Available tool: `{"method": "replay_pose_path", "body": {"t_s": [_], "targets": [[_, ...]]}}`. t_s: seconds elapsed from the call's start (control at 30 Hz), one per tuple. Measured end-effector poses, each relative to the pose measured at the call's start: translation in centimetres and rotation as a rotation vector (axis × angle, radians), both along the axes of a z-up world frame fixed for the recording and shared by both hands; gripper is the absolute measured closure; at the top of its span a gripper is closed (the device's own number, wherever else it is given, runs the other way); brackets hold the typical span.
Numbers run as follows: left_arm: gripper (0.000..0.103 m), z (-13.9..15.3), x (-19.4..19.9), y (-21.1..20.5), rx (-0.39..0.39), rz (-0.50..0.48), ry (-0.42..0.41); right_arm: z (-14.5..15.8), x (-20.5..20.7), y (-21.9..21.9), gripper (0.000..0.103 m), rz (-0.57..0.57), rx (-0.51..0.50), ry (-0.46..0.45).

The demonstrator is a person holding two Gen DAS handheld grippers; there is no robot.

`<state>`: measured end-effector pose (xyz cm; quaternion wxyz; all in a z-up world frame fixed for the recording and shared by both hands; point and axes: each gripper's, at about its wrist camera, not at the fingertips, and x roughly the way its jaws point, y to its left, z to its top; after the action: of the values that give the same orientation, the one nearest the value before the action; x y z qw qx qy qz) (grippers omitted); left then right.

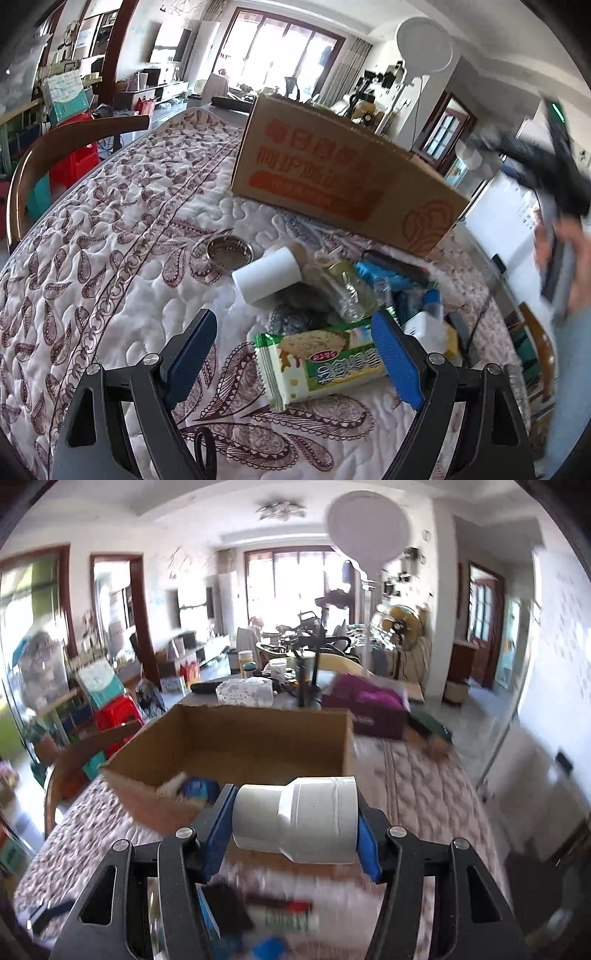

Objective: Organize objects
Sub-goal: 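Drop the pipe fitting into the box by opening the right gripper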

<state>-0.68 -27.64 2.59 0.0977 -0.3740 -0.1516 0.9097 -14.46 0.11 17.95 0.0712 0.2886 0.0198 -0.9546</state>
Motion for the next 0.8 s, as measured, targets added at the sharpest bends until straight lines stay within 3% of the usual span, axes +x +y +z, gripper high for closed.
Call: {"method": "replay_pose_path", "body": {"t_s": [0.1,0.27,0.4,0.6,0.8], "targets": [[0.017,-0.2,-0.1,0.3,-0.024,-0.001,-0.002,-0.5,-5.1,-2.7,0.103,0.011,0.028,-0.083],[0.017,-0.2,-0.1,0.5,-0.032,-0.009,0.002,-3.5,-11.6,-4.2,0.103,-0.005,-0.064,-0.26],[0.017,-0.4,-0.4,0.3,-0.023,-0.009,-0.013,-5.4,-13.8,-4.2,0.103,-0.042,-0.081,-0.3],[0.017,-0.3,-0.3,0.1,-0.018,-0.014,-0.013,-3.2,-9.5,-3.8,0.103,-0.009,-0.129,-0.205],[0.017,-0.4,-0.4,-0.9,0.006,-0.002,-0.016,-0.1,2.2,-3.9,0.103,0.088,-0.002,-0.039]]}}
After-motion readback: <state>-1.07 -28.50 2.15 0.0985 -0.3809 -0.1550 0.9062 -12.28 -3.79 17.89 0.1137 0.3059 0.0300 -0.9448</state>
